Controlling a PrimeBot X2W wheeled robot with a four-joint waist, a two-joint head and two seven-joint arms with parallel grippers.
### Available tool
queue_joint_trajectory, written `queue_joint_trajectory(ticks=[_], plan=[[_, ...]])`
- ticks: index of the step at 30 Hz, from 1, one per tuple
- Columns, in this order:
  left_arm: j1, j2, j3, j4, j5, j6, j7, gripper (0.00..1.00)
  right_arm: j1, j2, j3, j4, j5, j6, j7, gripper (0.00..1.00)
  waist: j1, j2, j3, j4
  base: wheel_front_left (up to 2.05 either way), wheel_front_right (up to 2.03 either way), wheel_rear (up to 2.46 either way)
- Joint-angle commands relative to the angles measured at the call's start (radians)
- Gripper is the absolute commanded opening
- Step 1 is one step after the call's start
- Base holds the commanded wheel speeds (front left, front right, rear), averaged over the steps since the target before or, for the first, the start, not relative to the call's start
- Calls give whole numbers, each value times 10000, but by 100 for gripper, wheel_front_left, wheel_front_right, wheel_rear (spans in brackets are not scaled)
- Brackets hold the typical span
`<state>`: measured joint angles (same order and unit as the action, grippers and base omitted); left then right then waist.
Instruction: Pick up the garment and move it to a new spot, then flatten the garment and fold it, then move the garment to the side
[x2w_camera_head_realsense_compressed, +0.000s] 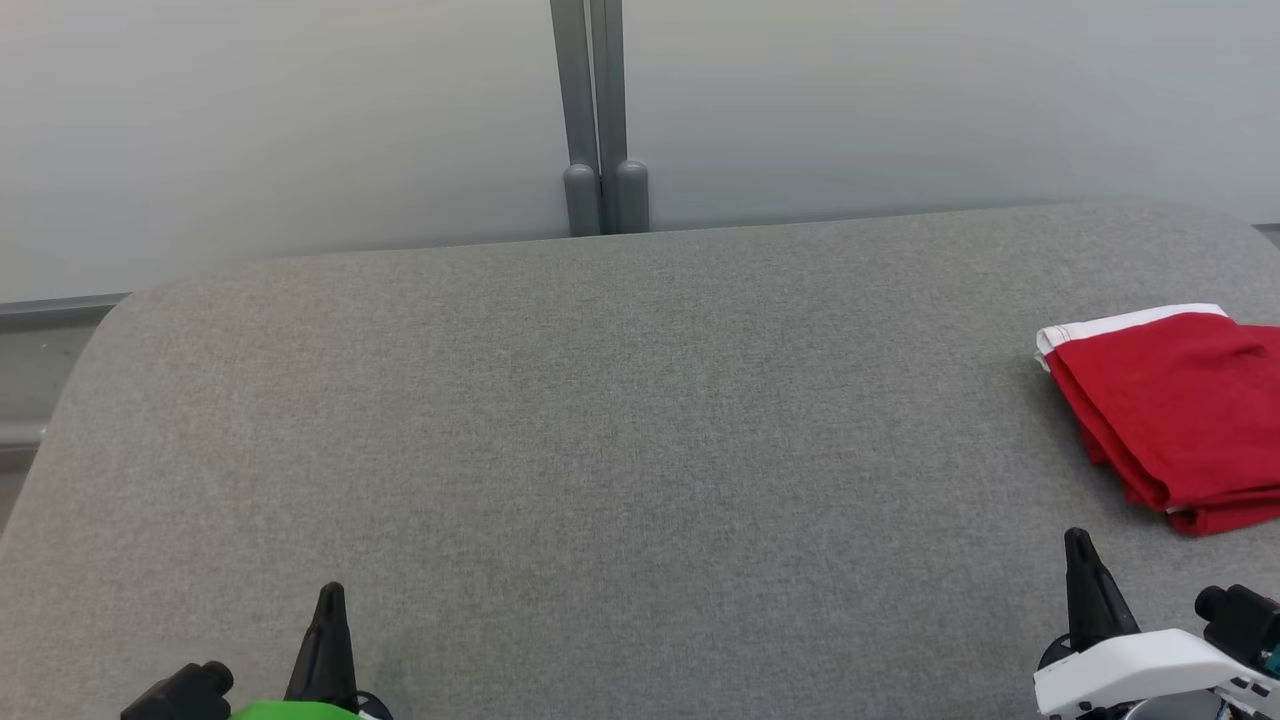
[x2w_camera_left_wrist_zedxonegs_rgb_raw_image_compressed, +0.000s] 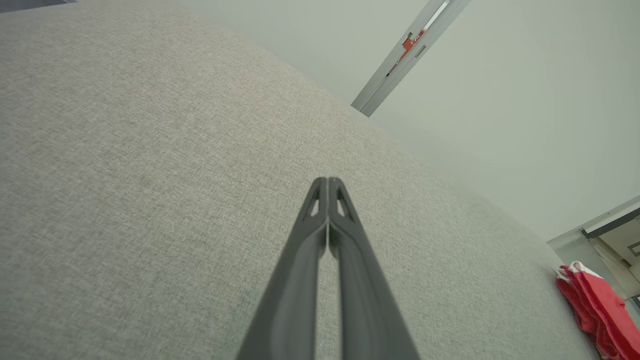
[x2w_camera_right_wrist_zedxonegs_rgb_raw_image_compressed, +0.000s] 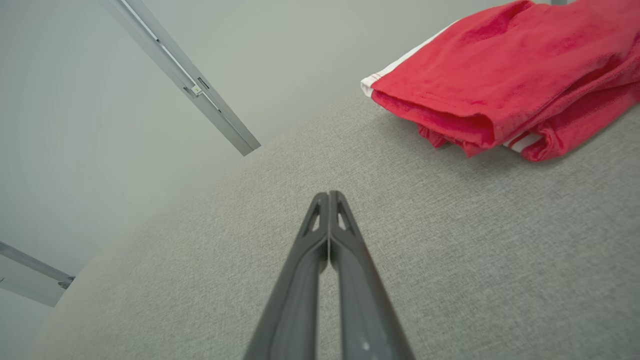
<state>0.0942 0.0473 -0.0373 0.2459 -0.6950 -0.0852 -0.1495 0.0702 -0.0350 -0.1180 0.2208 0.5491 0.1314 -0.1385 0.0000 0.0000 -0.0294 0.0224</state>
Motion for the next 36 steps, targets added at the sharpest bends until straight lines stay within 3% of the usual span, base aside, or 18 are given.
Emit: queue_joint_trajectory(ticks=[1, 36], plan=[[-323, 78, 82, -116, -379, -56, 90, 0, -300, -70, -1, -95, 426, -3, 85, 0, 0, 0, 5, -3, 0, 0, 0], [-1160, 113, 703, -80, -4465, -248, 1226, 0, -1032, -121, 18, 50, 5127, -3, 1219, 0, 0, 0, 119, -82, 0, 0, 0]])
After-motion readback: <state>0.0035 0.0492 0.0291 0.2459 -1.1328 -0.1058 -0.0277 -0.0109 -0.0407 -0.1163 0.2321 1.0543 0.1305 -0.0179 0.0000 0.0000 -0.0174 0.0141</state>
